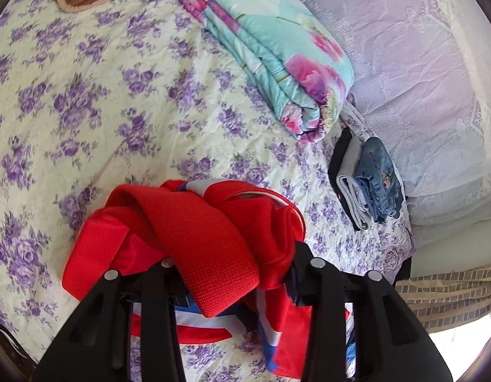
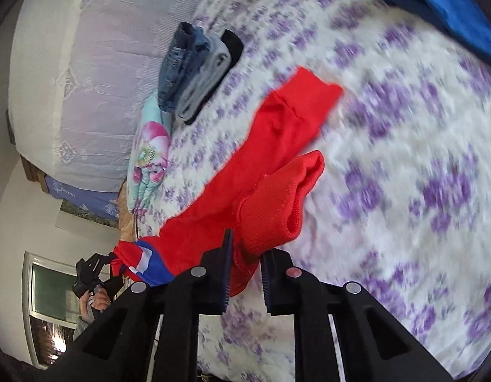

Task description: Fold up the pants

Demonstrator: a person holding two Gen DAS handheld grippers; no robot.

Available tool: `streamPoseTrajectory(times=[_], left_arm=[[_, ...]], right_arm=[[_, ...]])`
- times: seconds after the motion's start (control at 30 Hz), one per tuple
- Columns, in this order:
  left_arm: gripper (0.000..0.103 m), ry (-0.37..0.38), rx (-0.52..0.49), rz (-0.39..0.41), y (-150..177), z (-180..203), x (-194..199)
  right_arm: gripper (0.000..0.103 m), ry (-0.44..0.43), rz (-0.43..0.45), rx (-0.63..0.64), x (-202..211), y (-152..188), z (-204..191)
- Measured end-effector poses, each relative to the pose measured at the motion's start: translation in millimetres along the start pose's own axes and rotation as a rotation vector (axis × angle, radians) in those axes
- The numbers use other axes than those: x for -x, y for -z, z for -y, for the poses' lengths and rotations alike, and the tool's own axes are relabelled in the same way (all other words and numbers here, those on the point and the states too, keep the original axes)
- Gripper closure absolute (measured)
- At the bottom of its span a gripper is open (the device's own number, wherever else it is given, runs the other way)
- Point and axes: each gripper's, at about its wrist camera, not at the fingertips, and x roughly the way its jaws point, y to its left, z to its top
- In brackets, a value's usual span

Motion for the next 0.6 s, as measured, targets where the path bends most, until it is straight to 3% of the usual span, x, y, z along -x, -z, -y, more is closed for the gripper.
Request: streamPoseTrajectory(times=[0.2, 0.23, 0.3, 0.33, 0.37, 0.5, 0.6], left_arm=[[0.063, -0.029, 0.034, 0.027, -31, 9, -17], [0.06, -0.043, 0.037, 0.02, -37, 10, -25], [0.057, -0.116, 0.041, -0.01, -45, 8, -45], [0.053, -0.157, 0.043, -0.023, -43, 6, -51], [0.051, -0.182, 0.03, -0.039, -36, 6, -54], [0.036, -0.165, -0.061, -0.072, 5, 1, -38], [0.033, -0.117, -0.042, -0.099, 37, -16, -19]], right_arm=[[0.088, -0.002, 0.035, 0.11, -44, -121, -39], [0.084, 0.026, 0.036, 0.118, -58, -138, -42], [0.059, 0.147, 0.024, 0.16, -86, -161, -42], [0.051, 0.219, 0.029, 0.198, -93, -162, -41], [0.051, 0.238, 0.023, 0.207, -94, -158, -37], [0.051, 0.224, -0.003, 0.116, -69, -114, 1], [0.051, 0.226, -0.049, 0.026, -52, -79, 28]])
